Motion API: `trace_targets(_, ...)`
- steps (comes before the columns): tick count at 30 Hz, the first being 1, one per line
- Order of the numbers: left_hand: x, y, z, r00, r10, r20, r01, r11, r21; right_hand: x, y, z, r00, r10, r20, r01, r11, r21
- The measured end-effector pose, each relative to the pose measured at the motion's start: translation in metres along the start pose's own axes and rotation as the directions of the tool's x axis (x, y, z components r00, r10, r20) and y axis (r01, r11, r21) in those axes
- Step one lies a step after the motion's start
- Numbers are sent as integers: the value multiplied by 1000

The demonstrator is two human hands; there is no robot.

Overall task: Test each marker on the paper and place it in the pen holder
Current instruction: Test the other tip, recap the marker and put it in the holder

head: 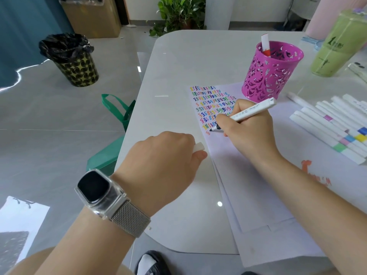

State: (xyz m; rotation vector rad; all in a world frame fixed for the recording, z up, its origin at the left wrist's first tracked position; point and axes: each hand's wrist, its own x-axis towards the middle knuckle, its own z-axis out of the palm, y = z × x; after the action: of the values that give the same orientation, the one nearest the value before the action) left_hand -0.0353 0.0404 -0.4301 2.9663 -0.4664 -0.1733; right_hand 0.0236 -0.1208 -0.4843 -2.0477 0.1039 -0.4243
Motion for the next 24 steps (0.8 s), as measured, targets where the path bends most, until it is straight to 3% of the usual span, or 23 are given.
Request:
trace_targets(17,2,0,1,1000,-8,-1,8,1000,-23,1,-5,-2,999,17,30,-19,998,62)
trace_targets(19,3,-1,1,1000,-12,0,12,999,-35,2,-8,-5,995,95,-4,-92,979,181)
trace_targets(22,6,-1,1,1000,-14,-5,13,998,-65,5,-17,-13,964,263,-37,-219,866,450)
trace_targets(24,7,-1,1,999,-20,-28,17,996,-85,5,-26,-21,957,290,-8,-238,800,551)
